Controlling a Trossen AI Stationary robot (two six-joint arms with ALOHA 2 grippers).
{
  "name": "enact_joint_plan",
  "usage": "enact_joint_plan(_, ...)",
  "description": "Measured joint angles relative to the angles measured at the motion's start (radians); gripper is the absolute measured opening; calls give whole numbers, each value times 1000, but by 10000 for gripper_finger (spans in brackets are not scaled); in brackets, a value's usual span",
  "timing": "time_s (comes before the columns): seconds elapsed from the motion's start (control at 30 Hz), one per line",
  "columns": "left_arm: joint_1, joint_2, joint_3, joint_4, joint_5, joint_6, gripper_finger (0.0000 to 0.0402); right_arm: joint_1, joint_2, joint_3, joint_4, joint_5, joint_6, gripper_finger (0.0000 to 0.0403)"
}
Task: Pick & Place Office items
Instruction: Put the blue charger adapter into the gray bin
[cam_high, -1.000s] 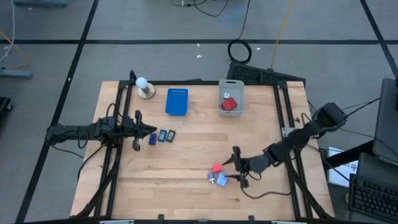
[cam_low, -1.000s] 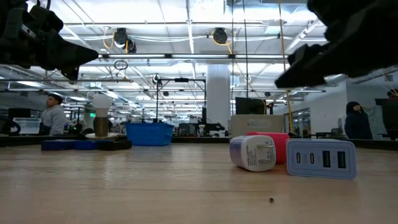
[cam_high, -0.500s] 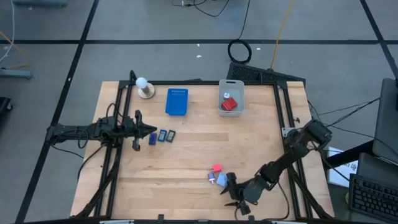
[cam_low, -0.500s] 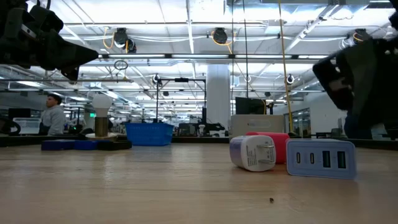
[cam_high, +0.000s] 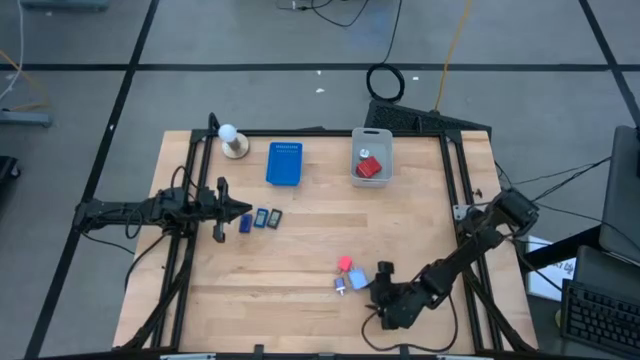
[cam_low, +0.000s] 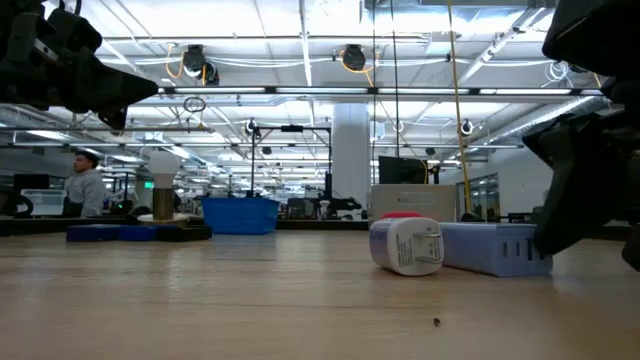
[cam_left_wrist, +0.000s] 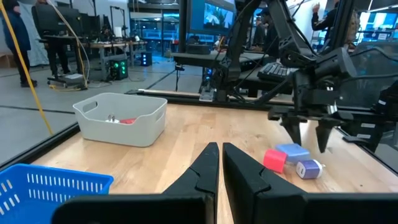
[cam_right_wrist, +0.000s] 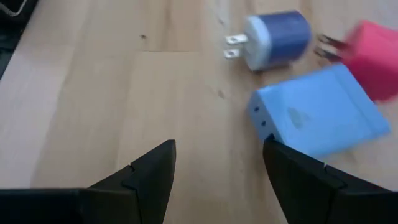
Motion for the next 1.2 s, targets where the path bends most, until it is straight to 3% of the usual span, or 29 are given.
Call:
enact_joint_plan(0.33,0,0,0,0,0,0,21,-13,-35,0,-137,176,230,235)
enact_joint_plan(0.7,0,0,0,0,0,0,21,-35,-35,0,-131,205,71,235)
enact_joint_plan(0.93,0,0,0,0,0,0,21,-83,-35,0,-121,200,12,242)
enact_joint_plan(1.2,0,0,0,0,0,0,21,-131,-35,0,-118,72,24,317)
